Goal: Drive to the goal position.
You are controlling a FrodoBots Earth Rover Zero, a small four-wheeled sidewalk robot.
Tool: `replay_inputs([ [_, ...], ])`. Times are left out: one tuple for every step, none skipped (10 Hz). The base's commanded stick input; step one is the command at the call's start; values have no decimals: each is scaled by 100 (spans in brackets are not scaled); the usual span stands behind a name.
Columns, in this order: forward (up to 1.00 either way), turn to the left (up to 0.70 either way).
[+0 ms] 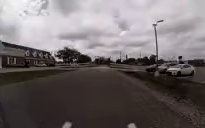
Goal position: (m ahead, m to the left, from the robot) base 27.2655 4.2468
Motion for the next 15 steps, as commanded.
replay_inputs([
  [45,0],
  [45,0],
  [45,0],
  [45,0],
  [45,0],
  [45,0],
  [45,0],
  [45,0],
  [45,0],
  [45,0],
  [45,0],
  [45,0],
  [45,0],
  [45,0],
  [45,0],
])
